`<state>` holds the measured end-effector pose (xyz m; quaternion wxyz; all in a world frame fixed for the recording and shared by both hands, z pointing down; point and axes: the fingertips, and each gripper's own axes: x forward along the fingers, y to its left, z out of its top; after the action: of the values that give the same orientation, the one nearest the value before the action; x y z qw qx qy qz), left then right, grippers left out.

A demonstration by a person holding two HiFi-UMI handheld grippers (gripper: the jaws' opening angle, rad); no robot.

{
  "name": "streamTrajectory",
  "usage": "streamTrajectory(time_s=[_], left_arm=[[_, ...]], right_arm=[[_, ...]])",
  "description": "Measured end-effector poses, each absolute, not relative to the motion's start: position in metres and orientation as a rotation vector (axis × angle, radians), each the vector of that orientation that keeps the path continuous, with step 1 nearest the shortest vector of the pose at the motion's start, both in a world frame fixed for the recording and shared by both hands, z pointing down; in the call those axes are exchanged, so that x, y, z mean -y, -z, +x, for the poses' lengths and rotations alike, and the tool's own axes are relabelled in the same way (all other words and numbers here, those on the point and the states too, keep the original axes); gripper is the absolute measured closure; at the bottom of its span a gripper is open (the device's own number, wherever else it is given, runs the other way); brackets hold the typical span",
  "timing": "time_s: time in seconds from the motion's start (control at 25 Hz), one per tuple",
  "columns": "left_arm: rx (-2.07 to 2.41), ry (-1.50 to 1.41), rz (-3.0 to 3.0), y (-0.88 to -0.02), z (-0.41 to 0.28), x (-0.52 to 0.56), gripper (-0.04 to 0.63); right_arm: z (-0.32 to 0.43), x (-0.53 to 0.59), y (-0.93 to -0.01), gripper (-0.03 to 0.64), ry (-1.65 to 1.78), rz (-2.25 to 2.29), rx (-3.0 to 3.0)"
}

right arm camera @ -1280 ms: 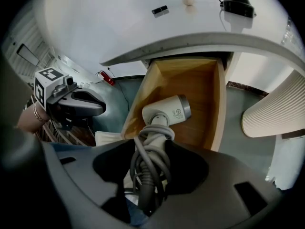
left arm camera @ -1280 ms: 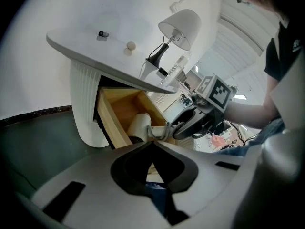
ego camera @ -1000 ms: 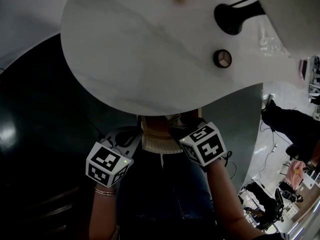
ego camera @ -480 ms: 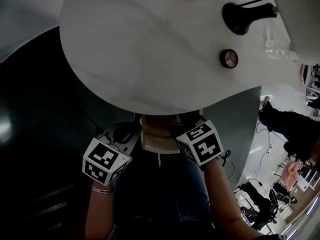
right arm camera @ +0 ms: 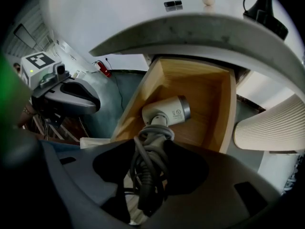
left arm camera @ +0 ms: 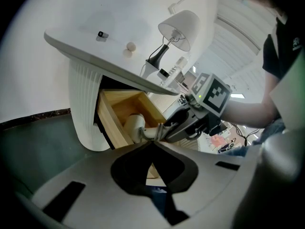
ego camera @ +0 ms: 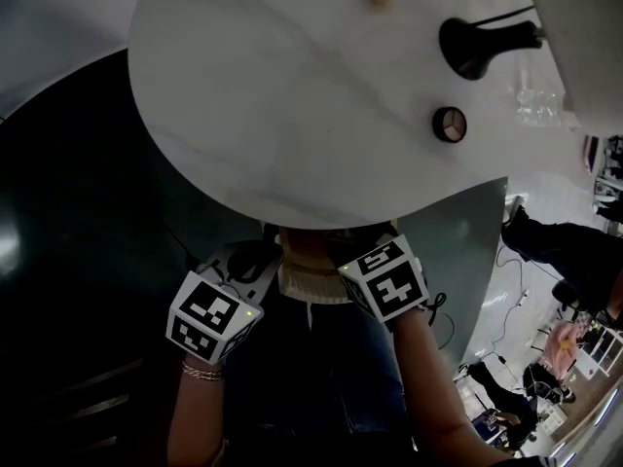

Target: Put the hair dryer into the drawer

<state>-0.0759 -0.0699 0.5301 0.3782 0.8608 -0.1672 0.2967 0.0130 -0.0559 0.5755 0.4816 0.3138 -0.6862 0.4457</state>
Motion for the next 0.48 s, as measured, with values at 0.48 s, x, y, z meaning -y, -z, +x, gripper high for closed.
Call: streamTrajectory(time_s=[0.48], left_arm=[[0.448,-0.746,2.182,-0.524,-0.088,0.067,0.580]], right_arm=[[0.002,0.061,-0.575,0.394,-1.056,0.770,1.667]])
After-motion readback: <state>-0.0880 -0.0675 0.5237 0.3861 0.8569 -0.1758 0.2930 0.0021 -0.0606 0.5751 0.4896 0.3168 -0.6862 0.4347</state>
